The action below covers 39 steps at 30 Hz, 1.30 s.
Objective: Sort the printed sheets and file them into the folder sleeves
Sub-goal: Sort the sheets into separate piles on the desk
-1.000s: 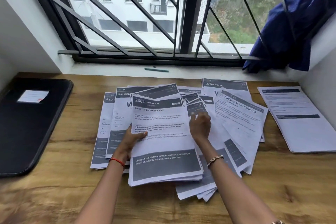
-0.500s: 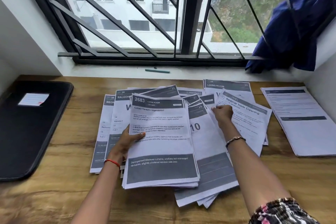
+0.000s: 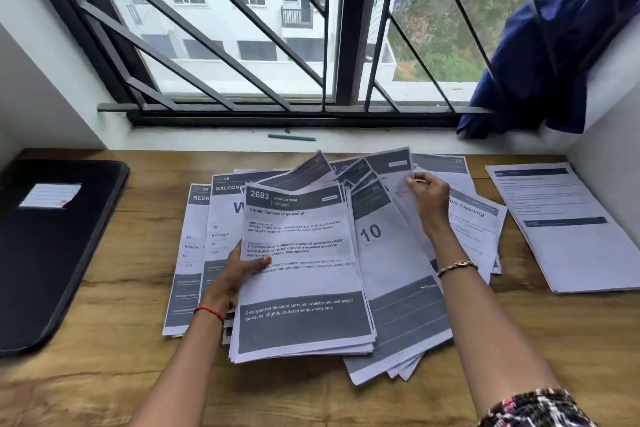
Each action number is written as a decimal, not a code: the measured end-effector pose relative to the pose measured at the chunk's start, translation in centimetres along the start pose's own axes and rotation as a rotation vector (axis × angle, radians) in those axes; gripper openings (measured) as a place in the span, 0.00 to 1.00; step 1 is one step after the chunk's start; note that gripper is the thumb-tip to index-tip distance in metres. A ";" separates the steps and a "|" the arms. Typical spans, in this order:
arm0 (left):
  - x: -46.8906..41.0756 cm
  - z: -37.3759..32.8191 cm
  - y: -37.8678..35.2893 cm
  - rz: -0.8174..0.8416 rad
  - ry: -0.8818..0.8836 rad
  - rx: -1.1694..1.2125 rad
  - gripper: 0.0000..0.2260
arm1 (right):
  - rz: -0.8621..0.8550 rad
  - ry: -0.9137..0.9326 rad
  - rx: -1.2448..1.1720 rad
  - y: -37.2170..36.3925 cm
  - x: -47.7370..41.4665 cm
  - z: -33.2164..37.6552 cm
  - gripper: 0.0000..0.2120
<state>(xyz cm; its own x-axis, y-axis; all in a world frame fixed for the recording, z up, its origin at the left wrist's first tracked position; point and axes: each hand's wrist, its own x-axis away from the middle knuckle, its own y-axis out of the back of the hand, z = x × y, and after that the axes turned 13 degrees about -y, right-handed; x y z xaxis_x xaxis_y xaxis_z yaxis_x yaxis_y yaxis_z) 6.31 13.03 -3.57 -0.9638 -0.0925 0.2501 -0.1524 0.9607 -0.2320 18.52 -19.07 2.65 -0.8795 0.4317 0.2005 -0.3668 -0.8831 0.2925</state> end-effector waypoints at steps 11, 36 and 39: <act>-0.2 0.3 -0.4 -0.003 -0.006 -0.149 0.18 | -0.529 0.540 -0.067 0.6 0.8 6.7 0.12; 1.3 -1.0 -1.5 -0.021 0.067 -0.014 0.16 | -0.147 0.061 0.271 -7.6 8.0 -2.8 0.10; 1.3 -1.0 -1.2 -0.009 0.035 -0.059 0.21 | -0.072 0.026 0.372 -8.7 9.2 -4.2 0.09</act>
<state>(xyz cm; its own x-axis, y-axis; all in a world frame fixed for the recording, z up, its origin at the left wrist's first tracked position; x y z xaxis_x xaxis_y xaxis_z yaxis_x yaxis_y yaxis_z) 5.46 12.02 -2.02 -0.9541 -0.0925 0.2848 -0.1463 0.9739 -0.1738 12.32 -8.20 -2.01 -0.8645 0.4812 0.1450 -0.2967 -0.7214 0.6257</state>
